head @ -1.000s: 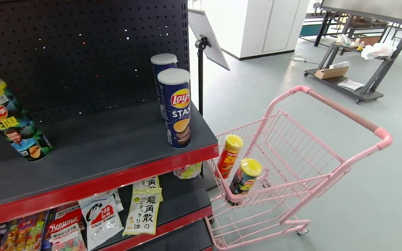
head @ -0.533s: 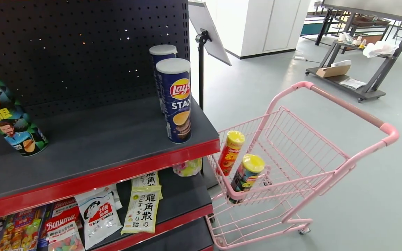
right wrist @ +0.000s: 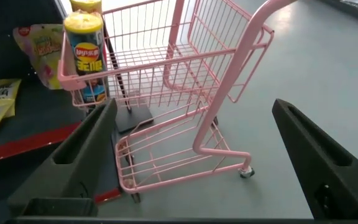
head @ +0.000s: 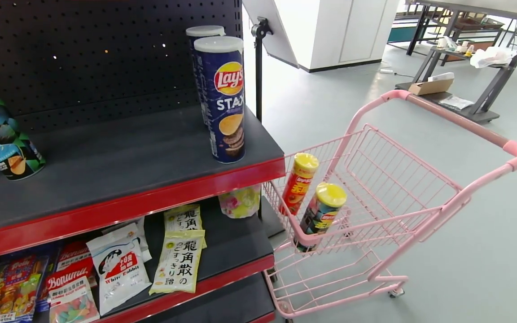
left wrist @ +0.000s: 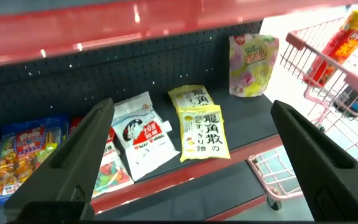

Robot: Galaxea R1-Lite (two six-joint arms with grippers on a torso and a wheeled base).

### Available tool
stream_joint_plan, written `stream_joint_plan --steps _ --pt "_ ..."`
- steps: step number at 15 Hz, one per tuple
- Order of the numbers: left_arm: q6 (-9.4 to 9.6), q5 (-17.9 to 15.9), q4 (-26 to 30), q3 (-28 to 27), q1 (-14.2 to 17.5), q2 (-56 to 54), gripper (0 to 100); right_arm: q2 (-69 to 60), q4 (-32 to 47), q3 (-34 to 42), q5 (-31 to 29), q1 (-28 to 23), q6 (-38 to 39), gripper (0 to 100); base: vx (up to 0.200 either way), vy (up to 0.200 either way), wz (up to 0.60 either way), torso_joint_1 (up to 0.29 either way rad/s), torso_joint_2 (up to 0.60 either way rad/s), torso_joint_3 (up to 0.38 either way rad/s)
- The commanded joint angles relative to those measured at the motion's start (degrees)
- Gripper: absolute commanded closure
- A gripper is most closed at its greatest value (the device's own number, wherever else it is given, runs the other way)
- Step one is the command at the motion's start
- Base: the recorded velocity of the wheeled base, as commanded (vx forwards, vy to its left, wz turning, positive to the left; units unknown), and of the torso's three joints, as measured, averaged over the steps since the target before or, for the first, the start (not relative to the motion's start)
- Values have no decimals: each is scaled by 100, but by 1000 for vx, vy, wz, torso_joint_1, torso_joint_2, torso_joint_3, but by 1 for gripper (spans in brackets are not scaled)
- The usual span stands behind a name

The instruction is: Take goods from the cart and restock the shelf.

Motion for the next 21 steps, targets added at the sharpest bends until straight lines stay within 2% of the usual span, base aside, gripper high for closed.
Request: stream_joint_plan --steps 1,7,11,12,13,14,16,17,19,20,21 --pt "-1 6 -3 1 1 5 0 4 -4 0 -10 0 -2 0 0 0 0 -212 554 349" --pt "-1 6 -3 1 1 5 0 4 -4 0 -1 0 -20 0 0 0 0 -173 511 336" --pt "-1 6 -3 1 1 5 0 48 13 -18 -10 -26 -72 0 0 0 0 -36 107 82" --pt "-1 -2 -3 1 1 5 0 892 75 -1116 263 158 33 0 0 0 0 0 0 0" --pt "-1 -2 -3 1 1 5 0 2456 31 -2320 333 308 578 0 0 0 0 0 0 0" --pt "-1 -2 -3 1 1 5 0 3353 -48 -2962 465 413 921 0 0 0 0 0 0 0" --pt "-1 -2 -3 1 1 5 0 4469 -391 -3182 939 861 604 0 0 0 0 0 0 0" --pt "-1 -11 -3 1 1 5 0 5137 -839 -3103 983 976 622 0 0 0 0 0 0 0" --pt "-19 -11 -3 1 1 5 0 6517 -2342 -2689 1062 1327 780 0 0 0 0 0 0 0" --pt "-1 -11 -3 1 1 5 0 7009 -2852 -2558 1106 1450 780 0 0 0 0 0 0 0" --pt "-1 -11 -3 1 1 5 0 7009 -2852 -2558 1106 1450 780 0 0 0 0 0 0 0"
